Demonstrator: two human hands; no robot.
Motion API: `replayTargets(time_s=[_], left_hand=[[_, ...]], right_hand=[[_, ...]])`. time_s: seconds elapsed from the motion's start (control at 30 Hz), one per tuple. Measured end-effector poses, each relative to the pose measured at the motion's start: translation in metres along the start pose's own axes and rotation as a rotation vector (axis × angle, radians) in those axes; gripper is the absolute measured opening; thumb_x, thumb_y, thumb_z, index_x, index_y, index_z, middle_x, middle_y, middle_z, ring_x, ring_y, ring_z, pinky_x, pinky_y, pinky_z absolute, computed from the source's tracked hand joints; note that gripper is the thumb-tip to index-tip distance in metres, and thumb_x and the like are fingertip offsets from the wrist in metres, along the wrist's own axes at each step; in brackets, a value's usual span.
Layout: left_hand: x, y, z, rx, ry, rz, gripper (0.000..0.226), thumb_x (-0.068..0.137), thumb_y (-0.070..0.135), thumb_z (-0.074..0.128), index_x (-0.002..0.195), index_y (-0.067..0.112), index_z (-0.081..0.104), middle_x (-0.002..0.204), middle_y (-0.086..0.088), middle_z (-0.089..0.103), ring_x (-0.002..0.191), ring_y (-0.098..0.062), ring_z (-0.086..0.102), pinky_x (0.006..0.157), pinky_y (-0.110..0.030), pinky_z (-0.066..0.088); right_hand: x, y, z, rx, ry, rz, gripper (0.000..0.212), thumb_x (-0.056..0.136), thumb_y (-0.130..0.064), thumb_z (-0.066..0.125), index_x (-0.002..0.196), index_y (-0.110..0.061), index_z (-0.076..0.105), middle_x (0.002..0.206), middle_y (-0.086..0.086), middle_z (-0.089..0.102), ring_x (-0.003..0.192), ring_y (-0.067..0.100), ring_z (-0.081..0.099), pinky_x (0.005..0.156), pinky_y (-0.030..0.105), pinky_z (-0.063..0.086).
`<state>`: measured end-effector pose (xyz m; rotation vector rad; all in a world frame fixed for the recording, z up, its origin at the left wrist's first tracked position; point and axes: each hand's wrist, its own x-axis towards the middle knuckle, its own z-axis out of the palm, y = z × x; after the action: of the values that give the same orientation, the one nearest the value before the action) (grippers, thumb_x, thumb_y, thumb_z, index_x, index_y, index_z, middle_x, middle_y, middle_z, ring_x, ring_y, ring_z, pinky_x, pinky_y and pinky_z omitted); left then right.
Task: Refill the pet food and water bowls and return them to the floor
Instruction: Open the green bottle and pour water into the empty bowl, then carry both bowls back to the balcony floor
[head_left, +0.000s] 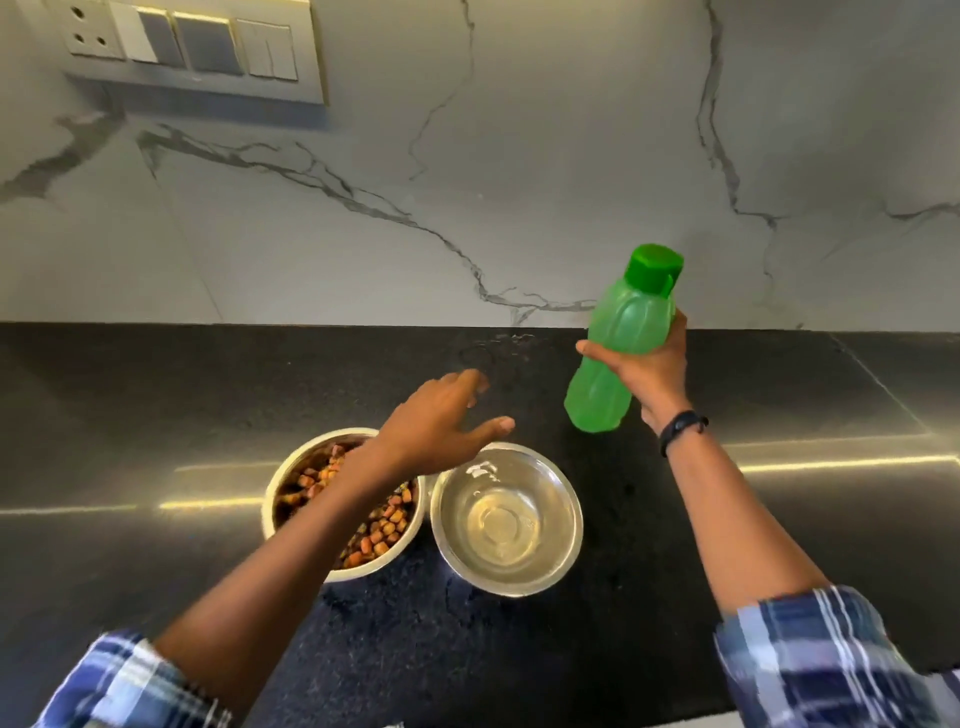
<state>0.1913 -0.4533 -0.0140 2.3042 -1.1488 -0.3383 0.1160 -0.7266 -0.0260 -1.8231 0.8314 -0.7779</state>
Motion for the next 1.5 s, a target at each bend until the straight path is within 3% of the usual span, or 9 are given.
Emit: replayTargets(time_s=[0.2, 0.5, 0.77, 0.9, 1.0, 1.13, 1.27, 1.33, 1.5], left_hand=[[-0.017, -0.053, 0.012, 0.071, 0.149, -0.215, 0.063, 0.088, 0.063, 0.052, 0.138, 0.025, 0.044, 0.144, -0.002, 0.047, 0.135, -0.023, 0.037, 0.107, -0.041, 0.037], [-0.034, -0.078, 0.016, 0.017, 0.408, -0.423, 0.051, 0.091, 0.047, 0.060, 0.135, 0.022, 0.051, 0.139, -0.002, 0.051, 0.135, -0.022, 0.035, 0.108, -0.041, 0.033], [-0.051, -0.086, 0.026, 0.007, 0.384, -0.423, 0.057, 0.088, 0.040, 0.066, 0.137, 0.016, 0.048, 0.141, -0.009, 0.048, 0.137, -0.026, 0.035, 0.110, -0.045, 0.033], [-0.060, -0.095, 0.030, 0.074, 0.322, -0.450, 0.065, 0.091, 0.041, 0.061, 0.145, 0.014, 0.038, 0.153, -0.013, 0.037, 0.149, -0.032, 0.015, 0.121, -0.050, 0.013], [-0.068, -0.101, 0.031, 0.093, 0.288, -0.492, 0.073, 0.093, 0.050, 0.053, 0.151, 0.016, 0.026, 0.160, -0.012, 0.024, 0.151, -0.032, 0.005, 0.120, -0.054, 0.004], [-0.082, -0.102, 0.030, 0.061, 0.228, -0.548, 0.080, 0.094, 0.056, 0.047, 0.154, 0.014, 0.016, 0.161, -0.015, 0.017, 0.150, -0.034, 0.009, 0.119, -0.056, 0.012], [-0.103, -0.102, 0.024, -0.005, 0.220, -0.534, 0.077, 0.097, 0.041, 0.051, 0.153, 0.003, 0.014, 0.159, -0.023, 0.017, 0.147, -0.037, 0.014, 0.120, -0.049, 0.017], [-0.114, -0.104, 0.020, -0.084, 0.216, -0.547, 0.073, 0.096, 0.028, 0.054, 0.151, -0.001, 0.015, 0.156, -0.025, 0.020, 0.145, -0.039, 0.017, 0.118, -0.048, 0.020], [-0.143, -0.114, 0.016, -0.334, 0.196, -0.588, 0.054, 0.089, 0.003, 0.055, 0.139, 0.005, 0.035, 0.137, -0.020, 0.044, 0.122, -0.036, 0.049, 0.102, -0.048, 0.044]], right_hand=[[0.061, -0.004, 0.069, 0.136, -0.012, 0.030, 0.102, 0.042, -0.037, 0.098, 0.126, -0.024, 0.042, 0.114, -0.008, 0.059, 0.105, 0.013, 0.059, 0.095, 0.038, 0.053], [0.069, 0.021, 0.114, 0.102, 0.002, 0.013, 0.110, 0.052, -0.038, 0.095, 0.141, -0.019, 0.033, 0.136, 0.005, 0.052, 0.124, 0.024, 0.052, 0.104, 0.042, 0.046], [0.033, 0.024, 0.095, -0.030, -0.091, 0.159, 0.113, 0.068, -0.030, 0.089, 0.152, -0.012, 0.016, 0.149, 0.014, 0.040, 0.135, 0.030, 0.044, 0.110, 0.049, 0.040], [-0.023, 0.022, 0.077, -0.093, -0.151, 0.168, 0.101, 0.072, -0.032, 0.085, 0.151, -0.016, 0.023, 0.149, 0.012, 0.041, 0.134, 0.026, 0.044, 0.110, 0.044, 0.041], [-0.067, 0.019, 0.060, -0.168, -0.190, 0.190, 0.093, 0.075, -0.037, 0.082, 0.148, -0.020, 0.028, 0.149, 0.010, 0.041, 0.135, 0.025, 0.043, 0.109, 0.043, 0.041], [-0.128, 0.022, 0.041, -0.380, -0.218, 0.159, 0.090, 0.079, -0.043, 0.076, 0.151, -0.023, 0.026, 0.155, 0.007, 0.031, 0.141, 0.026, 0.035, 0.111, 0.040, 0.036], [-0.185, 0.027, 0.032, -0.543, -0.194, 0.160, 0.092, 0.083, -0.049, 0.070, 0.154, -0.020, 0.021, 0.160, 0.009, 0.021, 0.147, 0.026, 0.021, 0.119, 0.041, 0.025], [-0.212, 0.030, 0.031, -0.499, -0.149, 0.219, 0.095, 0.082, -0.050, 0.071, 0.155, -0.019, 0.018, 0.161, 0.011, 0.018, 0.147, 0.030, 0.021, 0.117, 0.043, 0.025], [-0.255, 0.037, 0.033, -0.180, -0.022, 0.463, 0.103, 0.081, -0.039, 0.077, 0.156, -0.016, 0.011, 0.155, 0.016, 0.031, 0.135, 0.035, 0.044, 0.106, 0.047, 0.044]])
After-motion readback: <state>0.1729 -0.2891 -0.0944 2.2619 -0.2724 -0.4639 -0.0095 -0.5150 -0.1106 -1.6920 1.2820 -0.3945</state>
